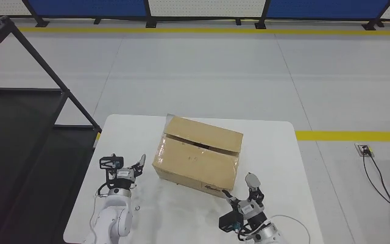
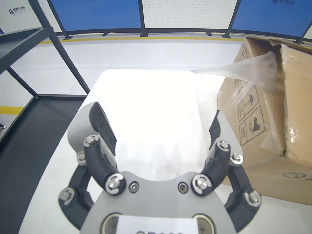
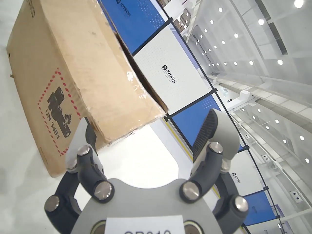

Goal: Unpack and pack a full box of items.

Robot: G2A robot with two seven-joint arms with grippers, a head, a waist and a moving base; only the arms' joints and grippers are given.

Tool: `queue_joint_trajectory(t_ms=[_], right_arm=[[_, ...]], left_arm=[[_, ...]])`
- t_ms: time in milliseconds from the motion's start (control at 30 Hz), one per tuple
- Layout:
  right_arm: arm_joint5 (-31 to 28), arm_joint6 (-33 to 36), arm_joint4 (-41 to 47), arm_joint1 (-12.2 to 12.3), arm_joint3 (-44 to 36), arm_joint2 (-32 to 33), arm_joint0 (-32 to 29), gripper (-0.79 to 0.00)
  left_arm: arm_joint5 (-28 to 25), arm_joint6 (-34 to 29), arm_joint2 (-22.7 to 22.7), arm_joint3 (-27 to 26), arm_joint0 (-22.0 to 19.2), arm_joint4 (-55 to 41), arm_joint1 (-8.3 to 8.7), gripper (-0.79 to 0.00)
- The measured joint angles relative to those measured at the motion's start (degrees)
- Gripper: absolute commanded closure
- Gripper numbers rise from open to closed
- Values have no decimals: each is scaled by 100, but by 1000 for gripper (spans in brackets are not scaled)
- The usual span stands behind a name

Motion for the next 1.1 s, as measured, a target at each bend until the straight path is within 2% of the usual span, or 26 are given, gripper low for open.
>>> queue_joint_trajectory(t_ms=[133, 267, 567, 900, 1000, 1100], right_arm=[[-462, -1237, 808, 69, -73, 313, -179, -785], [-747, -1849, 1068, 116, -100, 547, -298, -785], [-989, -2045, 1095, 136, -203, 648, -320, -785], [-1151, -2114, 1160, 141, -201, 725, -210, -785], [-1173, -2157, 1201, 142, -179, 757, -193, -785], [-1188, -2203, 1248, 143, -167, 786, -198, -785]], left_arm=[[-239, 22, 136, 163, -69, 221, -6, -785], [-347, 93, 233, 302, -150, 300, -25, -785], [-773, 292, 263, 347, -138, 288, -31, -785], [-1455, 542, 192, 173, 157, 685, 45, -785], [-1524, 534, 148, 127, 216, 723, 60, -785], [-1347, 484, 62, 111, 232, 690, 61, -785]])
